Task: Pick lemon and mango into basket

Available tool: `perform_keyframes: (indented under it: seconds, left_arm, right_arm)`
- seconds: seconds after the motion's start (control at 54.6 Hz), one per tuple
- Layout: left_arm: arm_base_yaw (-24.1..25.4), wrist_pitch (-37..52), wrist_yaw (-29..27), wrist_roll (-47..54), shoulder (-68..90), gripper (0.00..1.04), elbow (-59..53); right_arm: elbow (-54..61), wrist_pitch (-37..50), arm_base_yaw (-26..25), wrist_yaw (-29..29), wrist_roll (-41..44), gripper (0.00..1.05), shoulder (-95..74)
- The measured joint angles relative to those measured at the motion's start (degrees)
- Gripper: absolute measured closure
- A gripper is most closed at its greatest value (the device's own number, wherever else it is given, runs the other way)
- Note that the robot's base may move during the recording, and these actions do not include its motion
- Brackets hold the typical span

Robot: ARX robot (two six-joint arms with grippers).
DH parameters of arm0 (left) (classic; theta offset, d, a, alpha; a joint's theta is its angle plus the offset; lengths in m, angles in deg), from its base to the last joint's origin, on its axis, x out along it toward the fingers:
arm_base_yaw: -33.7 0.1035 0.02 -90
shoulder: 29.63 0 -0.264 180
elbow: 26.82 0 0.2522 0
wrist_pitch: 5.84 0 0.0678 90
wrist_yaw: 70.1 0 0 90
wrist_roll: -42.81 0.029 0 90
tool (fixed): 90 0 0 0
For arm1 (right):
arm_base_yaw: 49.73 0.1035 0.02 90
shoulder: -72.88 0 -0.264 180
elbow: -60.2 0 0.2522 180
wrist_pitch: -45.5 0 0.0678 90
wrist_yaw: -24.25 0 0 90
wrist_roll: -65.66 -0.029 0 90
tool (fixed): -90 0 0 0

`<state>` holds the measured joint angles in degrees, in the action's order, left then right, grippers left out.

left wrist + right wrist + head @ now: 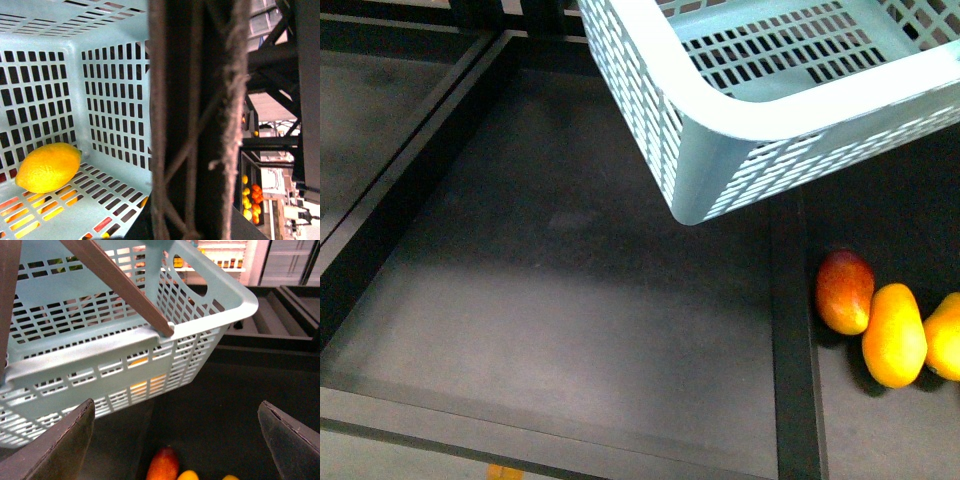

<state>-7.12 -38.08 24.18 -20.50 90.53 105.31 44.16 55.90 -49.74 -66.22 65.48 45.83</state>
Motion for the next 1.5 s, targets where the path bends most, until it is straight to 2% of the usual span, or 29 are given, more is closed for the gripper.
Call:
perform_keyframes:
  seconds: [0.091, 0.146, 0.165, 0.183, 0.22, 0.274, 0.366, 0.421, 0.494, 0.567, 0.732, 0.842, 1.208, 1.501]
  left_arm:
    - [0.39, -0.17, -1.20, -0.11, 0.02, 1.00, 0.00]
    - [0.39, -0.20, -1.42, -0.09, 0.17, 1.00, 0.00]
    - [0.39, -0.22, -1.44, -0.13, 0.17, 1.00, 0.00]
    - [0.35, -0.22, -1.38, -0.28, 0.17, 1.00, 0.00]
    - [0.09, -0.22, -0.90, -0.44, 0.17, 1.00, 0.00]
    - [-0.15, -0.22, -0.61, 0.00, 0.17, 1.00, 0.00]
    - [-0.44, -0.22, -0.26, -0.17, 0.17, 1.00, 0.00]
    - [-0.57, -0.22, 0.04, -0.07, 0.17, 1.00, 0.00]
    - [-0.59, -0.22, 0.04, -0.02, 0.17, 1.00, 0.00]
    - [-0.59, -0.22, -0.24, 0.04, 0.17, 1.00, 0.00]
    - [-0.59, -0.22, -0.39, 0.07, 0.17, 1.00, 0.00]
    - [-0.59, -0.22, -0.37, 0.04, 0.17, 1.00, 0.00]
    - [-0.59, -0.22, -0.22, 0.09, 0.17, 1.00, 0.00]
    - [-0.59, -0.22, -0.26, 0.02, 0.17, 1.00, 0.00]
  right_arm:
    - [-0.02, 0.00, 0.00, 0.28, 0.00, 0.09, -0.02]
    - [-5.16, -13.55, 2.25, 11.37, -6.58, 0.09, -3.26]
    - [-8.35, -20.98, 1.68, 17.99, -11.58, 0.09, -5.31]
    - [-10.10, -25.11, 0.76, 20.68, -13.42, 0.09, -6.62]
    - [-12.07, -31.02, -1.95, 22.34, -17.79, 0.09, -8.44]
    - [-12.04, -31.26, -9.09, 18.62, -19.34, 0.09, -11.32]
    - [-12.85, -18.56, -25.42, 5.46, -15.28, 0.09, -23.63]
    - [-14.34, -10.54, -32.94, -0.83, -11.61, 0.09, -33.92]
    - [-17.55, -2.47, -38.66, -5.60, -7.28, 0.09, -46.75]
    - [-21.44, 1.73, -41.20, -7.69, -3.45, 0.09, -57.96]
    - [-31.45, 3.91, -42.91, -6.54, 2.89, 0.09, -81.18]
    - [-36.48, 4.42, -42.10, -5.33, 3.45, 0.09, -91.41]
    - [-46.45, 4.55, -35.85, -3.32, -0.09, 0.09, -103.12]
    - [-49.13, 4.50, -35.95, -0.44, -0.68, 0.09, -106.60]
